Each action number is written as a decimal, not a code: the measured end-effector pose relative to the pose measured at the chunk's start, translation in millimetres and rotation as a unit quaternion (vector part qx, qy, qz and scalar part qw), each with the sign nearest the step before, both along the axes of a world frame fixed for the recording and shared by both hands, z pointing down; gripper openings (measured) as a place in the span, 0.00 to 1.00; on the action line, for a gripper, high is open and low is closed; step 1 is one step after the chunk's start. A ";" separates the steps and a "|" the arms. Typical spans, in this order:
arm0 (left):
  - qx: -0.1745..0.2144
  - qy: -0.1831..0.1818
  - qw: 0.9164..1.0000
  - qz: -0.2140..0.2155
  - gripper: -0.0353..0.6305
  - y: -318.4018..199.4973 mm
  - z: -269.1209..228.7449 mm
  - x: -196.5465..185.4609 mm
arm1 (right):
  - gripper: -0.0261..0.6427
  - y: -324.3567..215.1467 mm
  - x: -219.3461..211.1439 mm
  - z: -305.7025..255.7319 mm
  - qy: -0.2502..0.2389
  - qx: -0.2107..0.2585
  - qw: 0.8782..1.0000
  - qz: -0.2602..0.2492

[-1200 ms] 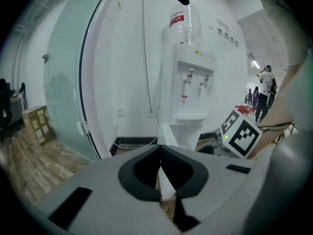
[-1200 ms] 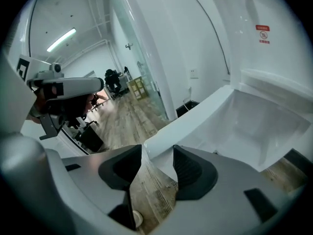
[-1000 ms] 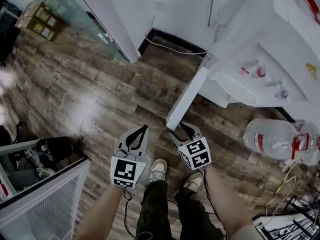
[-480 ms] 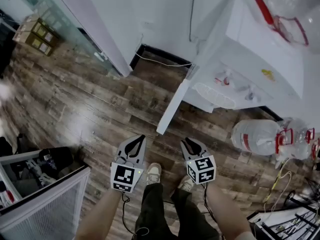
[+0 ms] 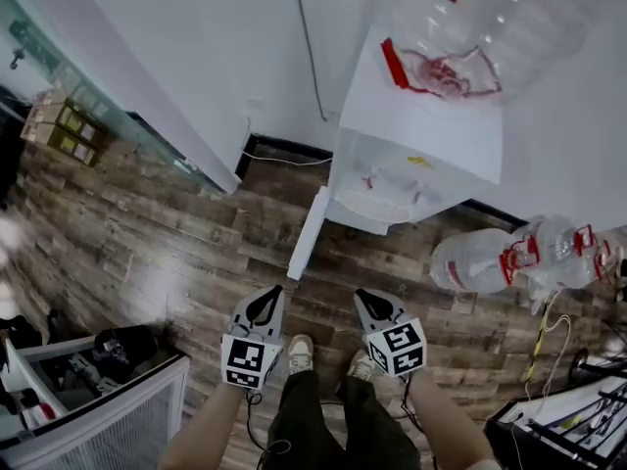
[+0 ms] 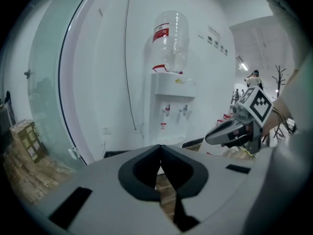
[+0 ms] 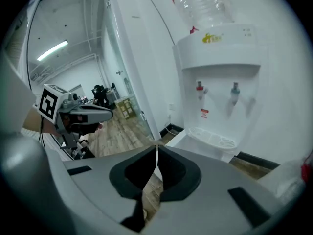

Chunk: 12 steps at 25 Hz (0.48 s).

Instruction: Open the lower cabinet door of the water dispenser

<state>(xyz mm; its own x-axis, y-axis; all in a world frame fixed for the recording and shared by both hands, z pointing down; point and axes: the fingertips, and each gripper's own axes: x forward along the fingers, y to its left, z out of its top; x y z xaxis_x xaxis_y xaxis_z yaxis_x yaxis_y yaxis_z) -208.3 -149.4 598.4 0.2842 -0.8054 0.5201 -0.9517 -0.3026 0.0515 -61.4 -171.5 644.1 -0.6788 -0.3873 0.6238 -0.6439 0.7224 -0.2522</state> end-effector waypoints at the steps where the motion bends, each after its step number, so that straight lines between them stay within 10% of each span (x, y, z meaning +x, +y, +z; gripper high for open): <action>1: 0.005 -0.001 1.000 0.008 0.06 -3.3 -12.1 5.5 | 0.06 -2.1 5.2 -14.0 -0.006 0.004 1.000 0.012; 12: 0.057 -0.013 0.996 0.062 0.06 -24.0 -149.1 48.9 | 0.05 -5.9 54.1 -165.8 -0.045 0.061 0.993 0.085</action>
